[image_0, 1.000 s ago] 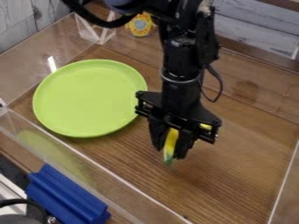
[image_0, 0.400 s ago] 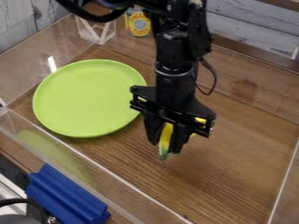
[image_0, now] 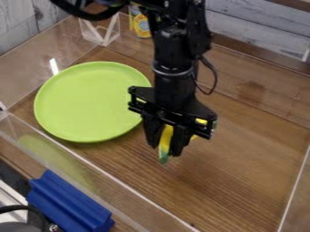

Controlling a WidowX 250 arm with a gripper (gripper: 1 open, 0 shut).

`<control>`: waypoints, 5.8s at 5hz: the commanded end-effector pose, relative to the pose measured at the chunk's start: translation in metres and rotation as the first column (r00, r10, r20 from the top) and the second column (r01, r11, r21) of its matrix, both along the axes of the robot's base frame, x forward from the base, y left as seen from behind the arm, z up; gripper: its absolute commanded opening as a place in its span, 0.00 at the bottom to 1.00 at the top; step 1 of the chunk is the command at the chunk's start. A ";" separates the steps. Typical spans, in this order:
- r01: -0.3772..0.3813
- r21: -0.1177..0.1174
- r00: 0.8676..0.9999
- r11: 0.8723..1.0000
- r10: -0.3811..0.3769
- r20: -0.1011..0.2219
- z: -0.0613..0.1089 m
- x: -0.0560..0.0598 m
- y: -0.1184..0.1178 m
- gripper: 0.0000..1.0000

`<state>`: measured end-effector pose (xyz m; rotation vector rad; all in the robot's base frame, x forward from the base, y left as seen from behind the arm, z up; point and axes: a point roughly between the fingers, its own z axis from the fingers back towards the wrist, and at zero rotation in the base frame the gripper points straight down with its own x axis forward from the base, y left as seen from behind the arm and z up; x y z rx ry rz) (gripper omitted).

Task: Put the banana in the green plate

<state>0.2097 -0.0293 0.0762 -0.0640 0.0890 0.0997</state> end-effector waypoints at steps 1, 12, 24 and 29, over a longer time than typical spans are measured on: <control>-0.009 -0.003 0.999 1.000 0.009 0.042 0.011 0.002 0.005 0.00; -0.120 0.036 0.989 0.992 0.117 0.086 0.024 0.002 0.078 0.00; -0.138 0.110 0.983 0.984 0.122 0.139 0.019 0.037 0.136 1.00; -0.096 0.114 0.973 0.989 0.069 0.218 0.070 0.042 0.132 1.00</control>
